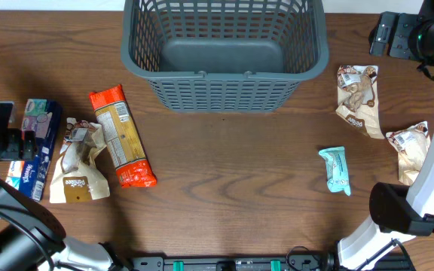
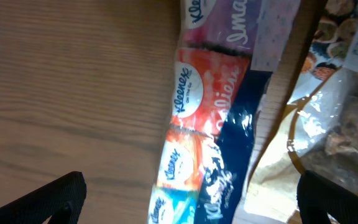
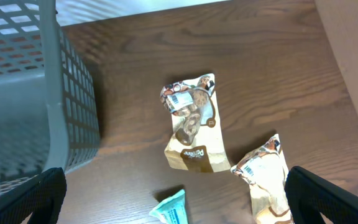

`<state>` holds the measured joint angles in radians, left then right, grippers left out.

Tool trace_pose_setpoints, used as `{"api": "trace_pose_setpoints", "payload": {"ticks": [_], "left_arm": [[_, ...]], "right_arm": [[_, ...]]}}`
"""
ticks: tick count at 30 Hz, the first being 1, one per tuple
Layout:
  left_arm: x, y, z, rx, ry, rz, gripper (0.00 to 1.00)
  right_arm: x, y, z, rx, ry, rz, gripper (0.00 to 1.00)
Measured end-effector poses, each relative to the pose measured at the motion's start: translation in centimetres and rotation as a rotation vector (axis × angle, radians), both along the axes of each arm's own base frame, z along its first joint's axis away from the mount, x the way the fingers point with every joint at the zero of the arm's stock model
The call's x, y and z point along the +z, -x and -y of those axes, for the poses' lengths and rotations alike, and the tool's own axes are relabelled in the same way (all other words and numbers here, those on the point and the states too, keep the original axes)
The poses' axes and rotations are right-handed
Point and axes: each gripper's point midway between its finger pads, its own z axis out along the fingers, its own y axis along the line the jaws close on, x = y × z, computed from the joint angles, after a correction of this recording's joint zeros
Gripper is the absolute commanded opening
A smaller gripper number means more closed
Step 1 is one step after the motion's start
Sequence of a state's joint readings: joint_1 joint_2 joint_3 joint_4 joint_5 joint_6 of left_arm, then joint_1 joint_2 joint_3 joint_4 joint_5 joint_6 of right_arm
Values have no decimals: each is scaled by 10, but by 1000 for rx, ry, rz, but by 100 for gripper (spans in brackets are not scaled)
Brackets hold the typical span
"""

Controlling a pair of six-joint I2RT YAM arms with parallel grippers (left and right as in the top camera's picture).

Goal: Pack container
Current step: 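Grasp the blue tissue multi-pack with the left gripper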

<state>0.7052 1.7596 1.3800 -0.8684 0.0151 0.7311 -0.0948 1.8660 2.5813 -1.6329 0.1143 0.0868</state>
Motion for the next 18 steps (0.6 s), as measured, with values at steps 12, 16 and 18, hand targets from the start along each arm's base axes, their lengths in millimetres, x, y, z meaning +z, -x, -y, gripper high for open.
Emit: {"api": "trace_pose_setpoints", "payload": {"ticks": [12,16,18], "left_arm": [[-60,-7,-5,-6,68,-81,99],[-82,-5,-3,-3,103,-121,99],[-93,-5,-2,6,121,-134,98]], "right_arm": [[-1,1,1,-2,2,-4,99],[-1,1,0,-2,2,-5,99],[-1,1,0,-2,2,-5,99]]}}
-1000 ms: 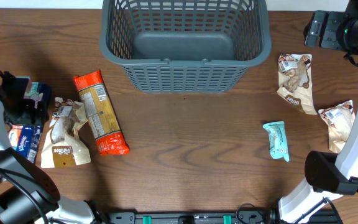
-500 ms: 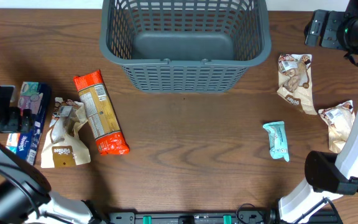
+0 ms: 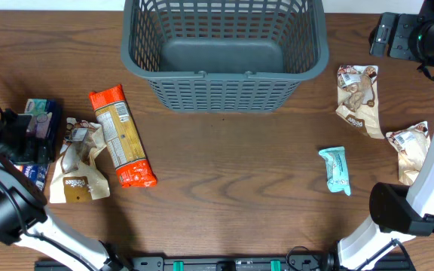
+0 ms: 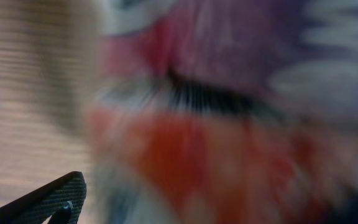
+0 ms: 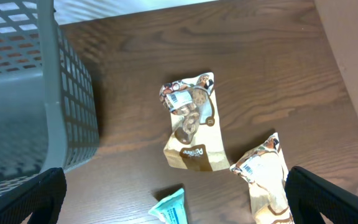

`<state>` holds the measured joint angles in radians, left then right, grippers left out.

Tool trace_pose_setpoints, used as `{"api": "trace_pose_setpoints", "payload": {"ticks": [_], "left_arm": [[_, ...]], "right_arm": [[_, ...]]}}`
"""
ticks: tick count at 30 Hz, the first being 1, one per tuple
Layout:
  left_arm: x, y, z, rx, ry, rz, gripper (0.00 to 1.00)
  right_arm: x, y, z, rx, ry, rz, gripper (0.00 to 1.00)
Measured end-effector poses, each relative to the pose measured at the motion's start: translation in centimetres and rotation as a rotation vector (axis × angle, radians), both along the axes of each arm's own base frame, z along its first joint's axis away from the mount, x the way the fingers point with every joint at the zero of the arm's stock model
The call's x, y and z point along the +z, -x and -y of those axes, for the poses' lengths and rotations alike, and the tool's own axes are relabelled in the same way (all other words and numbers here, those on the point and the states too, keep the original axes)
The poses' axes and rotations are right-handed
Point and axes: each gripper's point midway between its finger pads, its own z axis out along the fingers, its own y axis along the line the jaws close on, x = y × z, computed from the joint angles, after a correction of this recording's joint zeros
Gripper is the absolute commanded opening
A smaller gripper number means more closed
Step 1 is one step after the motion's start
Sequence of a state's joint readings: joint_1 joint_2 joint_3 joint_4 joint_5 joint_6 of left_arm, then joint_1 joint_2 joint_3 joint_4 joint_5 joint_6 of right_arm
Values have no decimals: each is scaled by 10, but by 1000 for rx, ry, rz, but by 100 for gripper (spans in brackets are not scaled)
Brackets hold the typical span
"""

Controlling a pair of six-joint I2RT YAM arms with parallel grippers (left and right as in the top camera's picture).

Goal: Pack container
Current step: 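Grasp the blue tissue multi-pack with the left gripper, then carry the tissue pack into the basket and release it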

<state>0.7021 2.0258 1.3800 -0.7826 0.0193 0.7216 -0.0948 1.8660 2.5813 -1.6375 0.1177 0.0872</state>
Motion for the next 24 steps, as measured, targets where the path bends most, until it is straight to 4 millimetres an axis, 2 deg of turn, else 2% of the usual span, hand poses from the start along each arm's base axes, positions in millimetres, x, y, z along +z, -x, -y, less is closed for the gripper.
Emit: {"api": "trace_pose_setpoints", "payload": {"ticks": [1,6,8,10,16,21,24], "left_arm": [[-3,0,1,9,7,-2,92],[-5,-3,5,38,31,13,39],[-3,-3,6,46,35,16,25],[0,-5,8,63,42,26,6],[5,-9,20,143,114,60,6],[9,-7,55,239,252,25,6],[20,-11,75,268,299,-9,6]], "right_arm": [[0,0,0,0,0,0,99],[0,0,0,-1,1,-1,99],[0,0,1,-2,2,-1,99],[0,0,1,-3,3,-1,99],[0,0,1,-3,4,-1,99],[0,0,1,-4,5,-2,99],[0,0,1,-4,5,-2,99]]}}
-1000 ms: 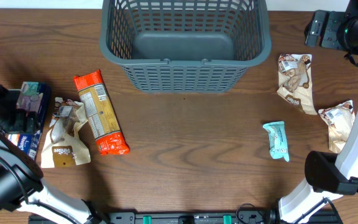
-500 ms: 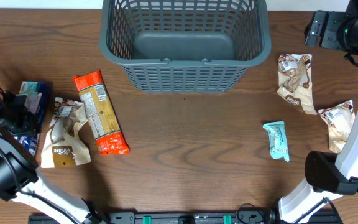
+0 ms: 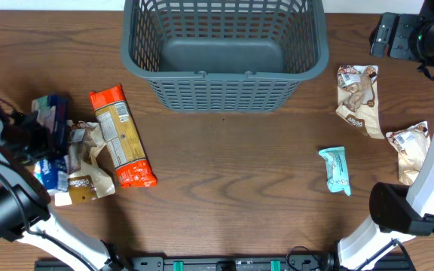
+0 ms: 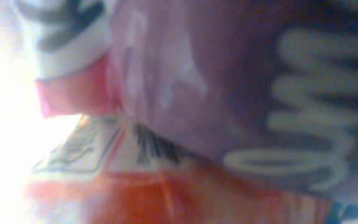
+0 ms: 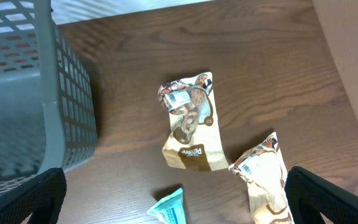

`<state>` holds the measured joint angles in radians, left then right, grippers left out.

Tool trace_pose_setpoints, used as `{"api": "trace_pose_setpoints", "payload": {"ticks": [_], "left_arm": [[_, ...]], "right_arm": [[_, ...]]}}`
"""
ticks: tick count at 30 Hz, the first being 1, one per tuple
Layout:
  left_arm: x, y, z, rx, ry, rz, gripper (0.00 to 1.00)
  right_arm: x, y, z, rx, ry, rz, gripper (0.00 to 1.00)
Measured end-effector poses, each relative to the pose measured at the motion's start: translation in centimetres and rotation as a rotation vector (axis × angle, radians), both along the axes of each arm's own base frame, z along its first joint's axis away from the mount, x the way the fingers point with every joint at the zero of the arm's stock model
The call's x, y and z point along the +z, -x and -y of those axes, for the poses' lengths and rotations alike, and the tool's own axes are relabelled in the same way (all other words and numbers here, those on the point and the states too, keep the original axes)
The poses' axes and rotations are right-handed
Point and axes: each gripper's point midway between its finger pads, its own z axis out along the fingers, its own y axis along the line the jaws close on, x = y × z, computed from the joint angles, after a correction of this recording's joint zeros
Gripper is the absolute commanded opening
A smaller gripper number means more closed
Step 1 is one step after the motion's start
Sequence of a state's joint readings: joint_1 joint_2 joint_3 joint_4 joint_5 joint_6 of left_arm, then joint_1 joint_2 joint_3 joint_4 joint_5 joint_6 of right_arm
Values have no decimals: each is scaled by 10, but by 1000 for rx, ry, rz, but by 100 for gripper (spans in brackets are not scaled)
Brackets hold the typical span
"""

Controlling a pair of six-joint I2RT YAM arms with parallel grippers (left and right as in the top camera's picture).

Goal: Pack container
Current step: 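Carry the tissue pack into the basket and release it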

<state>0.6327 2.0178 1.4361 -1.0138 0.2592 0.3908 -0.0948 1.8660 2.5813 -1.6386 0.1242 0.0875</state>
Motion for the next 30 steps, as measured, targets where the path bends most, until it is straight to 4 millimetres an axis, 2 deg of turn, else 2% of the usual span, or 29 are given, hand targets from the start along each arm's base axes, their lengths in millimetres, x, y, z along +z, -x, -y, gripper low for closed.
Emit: {"api": "trace_pose_setpoints", "payload": {"ticks": [2,5,8,11,13,14,16,19,21,24,27,30], "left_arm": [[17,-14,10,0,7,12,6],[58,-41,20,-11,-22,80,6],[126,-71,32,-32,-79,211,6],[209,-95,54,-85,-149,393,6],[261,-107,77,-140,-189,520,6],[292,-113,96,-184,-208,607,6],[331,-119,128,-262,-225,726,5],[382,-123,193,-458,-237,913,6],[400,-122,232,-612,-248,1007,5],[409,-117,290,-881,-272,1106,6],[409,-121,332,-1077,-303,1180,6],[400,-135,356,-1226,-351,1227,6]], "right_arm": [[0,0,0,0,0,0,99],[0,0,0,0,0,0,99],[-1,1,0,0,0,-5,99],[-2,3,0,0,-1,-15,99],[-3,3,0,0,-1,-18,99],[-3,4,0,0,-1,-18,99],[-3,4,0,0,-1,-18,99],[-3,4,0,0,-1,-19,99],[-3,4,0,0,-1,-20,99],[-3,4,0,0,-2,-23,99],[-3,4,0,2,0,-23,99],[-3,4,0,6,3,-24,99]]}}
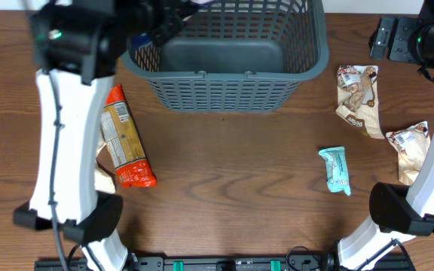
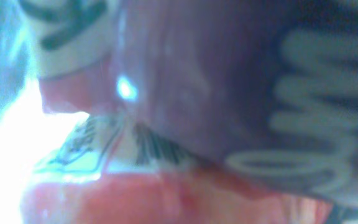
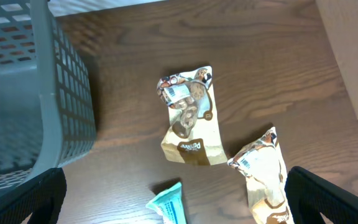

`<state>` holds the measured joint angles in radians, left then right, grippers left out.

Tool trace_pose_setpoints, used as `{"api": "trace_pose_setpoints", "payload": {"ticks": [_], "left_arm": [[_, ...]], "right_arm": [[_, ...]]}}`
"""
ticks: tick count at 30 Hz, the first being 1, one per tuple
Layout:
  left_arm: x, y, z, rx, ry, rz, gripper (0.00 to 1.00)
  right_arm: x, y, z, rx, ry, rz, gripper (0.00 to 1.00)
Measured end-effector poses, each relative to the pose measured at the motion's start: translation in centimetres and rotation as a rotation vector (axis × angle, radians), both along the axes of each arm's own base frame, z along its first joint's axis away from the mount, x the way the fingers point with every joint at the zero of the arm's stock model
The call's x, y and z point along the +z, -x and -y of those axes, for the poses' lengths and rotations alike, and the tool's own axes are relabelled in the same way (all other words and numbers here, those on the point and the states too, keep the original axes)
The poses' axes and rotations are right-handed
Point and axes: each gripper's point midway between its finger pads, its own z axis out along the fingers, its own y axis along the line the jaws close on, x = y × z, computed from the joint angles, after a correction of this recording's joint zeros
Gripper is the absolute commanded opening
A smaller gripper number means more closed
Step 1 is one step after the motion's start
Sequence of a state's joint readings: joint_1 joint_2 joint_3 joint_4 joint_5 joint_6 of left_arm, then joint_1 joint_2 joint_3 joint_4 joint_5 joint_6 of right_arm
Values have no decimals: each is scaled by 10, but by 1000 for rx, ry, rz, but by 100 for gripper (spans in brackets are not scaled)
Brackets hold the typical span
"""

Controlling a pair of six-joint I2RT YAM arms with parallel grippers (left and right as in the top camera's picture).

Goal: Pack container
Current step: 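Carry the tissue pack into the basket and release it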

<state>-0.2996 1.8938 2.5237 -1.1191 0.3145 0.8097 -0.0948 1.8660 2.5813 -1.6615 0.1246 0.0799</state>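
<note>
The grey plastic basket [image 1: 224,84] stands at the back middle of the table. My left gripper [image 1: 160,16] is raised over the basket's left rim, shut on the tissue pack. The pack's purple and orange wrapper [image 2: 229,93] fills the left wrist view, and the fingers themselves are hidden there. My right gripper [image 3: 176,200] hangs open at the back right, high above a brown cookie bag [image 3: 190,121], a second brown bag [image 3: 267,177] and a teal bar [image 3: 169,204].
An orange snack bag [image 1: 123,135] lies left of centre. A brown bag [image 1: 104,179] peeks out beside it, partly behind the left arm [image 1: 70,135]. On the right are the cookie bags [image 1: 359,98] [image 1: 409,150] and the teal bar [image 1: 336,170].
The left arm has gone from the table's left edge up to the basket's left rim, with the tissue pack in its grip. The pack is off the table. The right arm has hardly moved.
First the left gripper hung open over the tissue pack at the left edge. Then it was down on the pack. Then the pack was tilted up in its grip, with the brown bag beside it shifted. Now the pack is held at the basket.
</note>
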Motion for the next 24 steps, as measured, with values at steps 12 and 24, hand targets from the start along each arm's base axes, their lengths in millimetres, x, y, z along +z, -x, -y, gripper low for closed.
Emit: {"api": "trace_pose_setpoints", "payload": {"ticks": [12,24], "left_arm": [[-146,-107,28,-86,-170,-94,6],[-240,-109,34,-98,-230,-304,85]], "right_arm": [[0,0,0,12,8,-3,99],[0,0,0,13,9,-2,99]]}}
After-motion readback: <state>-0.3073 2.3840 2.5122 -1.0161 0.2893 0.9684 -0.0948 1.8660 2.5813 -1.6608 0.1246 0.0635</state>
